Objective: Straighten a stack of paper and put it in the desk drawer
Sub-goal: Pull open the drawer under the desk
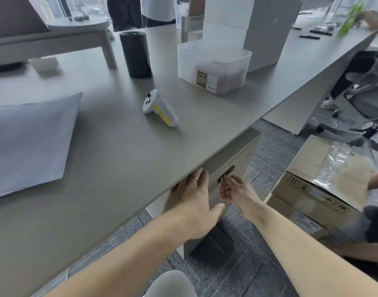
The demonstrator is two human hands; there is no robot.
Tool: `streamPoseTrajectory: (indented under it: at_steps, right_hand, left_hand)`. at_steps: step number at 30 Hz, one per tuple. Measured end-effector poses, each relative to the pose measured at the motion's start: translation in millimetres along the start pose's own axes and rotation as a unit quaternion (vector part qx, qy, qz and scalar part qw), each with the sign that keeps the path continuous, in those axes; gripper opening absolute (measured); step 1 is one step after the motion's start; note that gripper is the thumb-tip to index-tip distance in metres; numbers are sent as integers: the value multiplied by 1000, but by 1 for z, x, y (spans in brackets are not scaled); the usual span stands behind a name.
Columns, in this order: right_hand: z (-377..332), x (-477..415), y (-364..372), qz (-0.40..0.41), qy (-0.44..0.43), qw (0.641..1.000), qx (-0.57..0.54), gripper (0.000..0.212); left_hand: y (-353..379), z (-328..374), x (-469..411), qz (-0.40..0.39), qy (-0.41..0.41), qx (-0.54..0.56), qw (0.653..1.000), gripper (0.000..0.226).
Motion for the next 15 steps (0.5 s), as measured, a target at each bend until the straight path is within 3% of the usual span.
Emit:
streamPoseTrajectory:
  at_steps: [7,15]
  right_hand:
    - [28,53,-60,-4,-14,1000,-4,26]
    - [72,121,-136,74,5,997,-34,21]
  left_hand:
    - [0,2,7,14,-3,4,1000,90]
    - [4,9,22,13,-5,-24,1000,91]
Point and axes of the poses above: each hand's wrist, its own x-axis away from the middle knuckle, its own y-axis out of the palm, z = x × y, the point moved 6 cm from there along -x, towards the middle knuckle, and after that the axes turned 4 degrees about -z, right-handed, at the moved point
